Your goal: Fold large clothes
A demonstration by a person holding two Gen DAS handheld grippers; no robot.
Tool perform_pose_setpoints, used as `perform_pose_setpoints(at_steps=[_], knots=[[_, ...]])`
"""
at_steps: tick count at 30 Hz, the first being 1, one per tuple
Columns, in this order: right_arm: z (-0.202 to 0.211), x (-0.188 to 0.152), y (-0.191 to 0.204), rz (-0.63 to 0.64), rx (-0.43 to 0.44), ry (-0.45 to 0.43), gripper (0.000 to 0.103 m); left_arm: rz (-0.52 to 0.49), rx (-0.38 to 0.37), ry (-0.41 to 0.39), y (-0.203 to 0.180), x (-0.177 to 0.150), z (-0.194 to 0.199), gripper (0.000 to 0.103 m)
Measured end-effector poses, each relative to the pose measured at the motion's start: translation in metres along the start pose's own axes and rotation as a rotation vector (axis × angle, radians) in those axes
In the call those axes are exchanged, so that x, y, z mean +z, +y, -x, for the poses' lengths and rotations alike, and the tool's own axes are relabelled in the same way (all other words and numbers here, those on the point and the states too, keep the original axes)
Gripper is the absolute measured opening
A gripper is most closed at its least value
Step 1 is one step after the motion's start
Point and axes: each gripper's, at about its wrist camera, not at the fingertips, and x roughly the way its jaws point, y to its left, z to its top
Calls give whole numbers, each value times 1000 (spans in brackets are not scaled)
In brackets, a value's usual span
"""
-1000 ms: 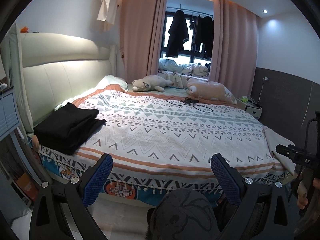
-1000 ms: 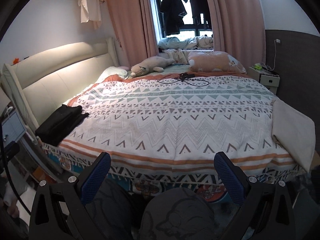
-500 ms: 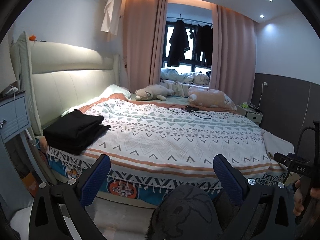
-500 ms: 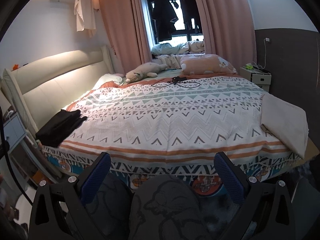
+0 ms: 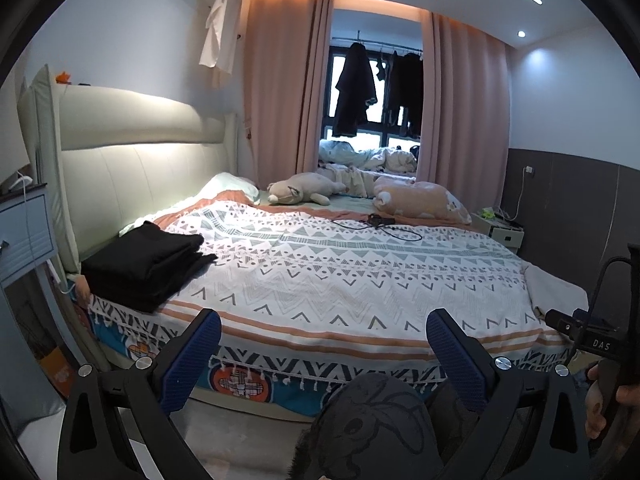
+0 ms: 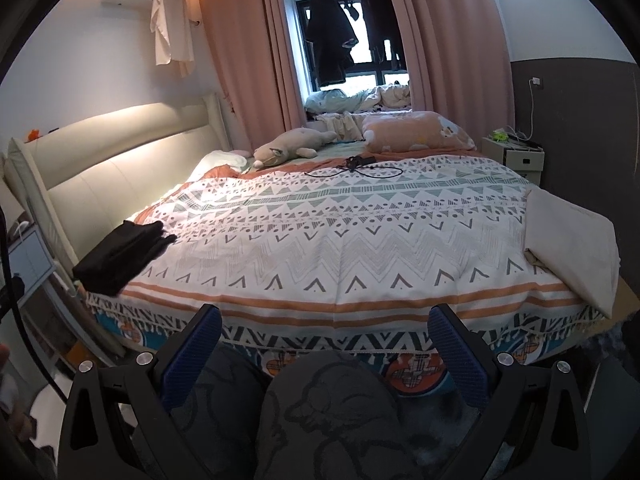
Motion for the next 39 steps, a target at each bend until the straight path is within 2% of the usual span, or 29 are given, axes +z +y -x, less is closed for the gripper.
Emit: perform_pose_setpoints(at_steps=[20, 39], knots=[[0, 2, 1, 24, 36, -18, 103, -8, -5, 17, 2, 0, -9, 103], [4, 1, 6, 42, 22, -20, 103, -6, -1, 4, 6, -1, -4, 103]])
